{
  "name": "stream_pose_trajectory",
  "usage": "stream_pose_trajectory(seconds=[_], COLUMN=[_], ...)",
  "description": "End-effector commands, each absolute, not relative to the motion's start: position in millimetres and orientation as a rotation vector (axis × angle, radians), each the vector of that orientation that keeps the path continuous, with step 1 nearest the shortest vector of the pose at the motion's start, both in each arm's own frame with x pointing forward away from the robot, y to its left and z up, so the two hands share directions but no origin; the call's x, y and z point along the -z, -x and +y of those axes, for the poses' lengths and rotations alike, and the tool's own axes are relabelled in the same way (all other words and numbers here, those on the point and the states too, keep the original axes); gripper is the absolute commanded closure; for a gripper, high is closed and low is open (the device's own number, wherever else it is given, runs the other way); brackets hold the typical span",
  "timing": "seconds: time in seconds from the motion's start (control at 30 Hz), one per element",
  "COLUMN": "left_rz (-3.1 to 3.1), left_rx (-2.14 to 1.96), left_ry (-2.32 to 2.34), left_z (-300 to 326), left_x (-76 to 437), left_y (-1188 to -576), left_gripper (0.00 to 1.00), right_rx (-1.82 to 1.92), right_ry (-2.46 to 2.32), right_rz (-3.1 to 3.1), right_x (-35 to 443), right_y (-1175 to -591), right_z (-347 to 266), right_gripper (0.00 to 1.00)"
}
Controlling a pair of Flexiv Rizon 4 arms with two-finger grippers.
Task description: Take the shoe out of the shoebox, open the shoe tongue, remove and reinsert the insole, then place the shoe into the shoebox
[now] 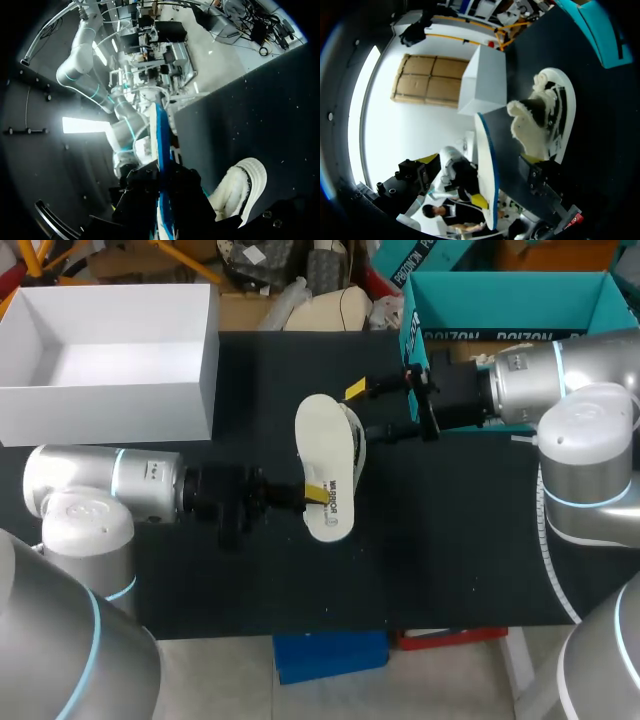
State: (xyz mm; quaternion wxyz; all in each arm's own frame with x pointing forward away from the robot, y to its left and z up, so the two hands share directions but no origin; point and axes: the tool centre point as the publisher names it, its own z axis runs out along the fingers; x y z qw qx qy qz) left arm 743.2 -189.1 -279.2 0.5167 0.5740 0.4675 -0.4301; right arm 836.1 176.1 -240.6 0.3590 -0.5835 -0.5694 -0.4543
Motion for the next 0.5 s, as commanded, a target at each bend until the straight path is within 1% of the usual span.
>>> stream_pose_trajectory(seconds=[0.03,0.4,0.5], left_rz=[1.082,1.082,1.082], left_rx=[1.099,1.099,1.099], left_ry=[-1.439,-1.439,-1.439], left_z=[-194.8,-194.8,-194.8], left_x=[275.8,275.8,275.8], left_y=[-770.6,-770.6,-770.6], left_gripper=[1.0,1.0,1.0], right_rx=[1.176,1.176,1.235], right_ry=[1.506,1.506,1.438], right_rz=[-1.466,-1.466,-1.475], right_x=[241.7,241.7,242.8], right_y=[-835.5,-835.5,-828.5], right_z=[177.0,177.0,180.3], right_gripper=[0.0,0.0,0.0])
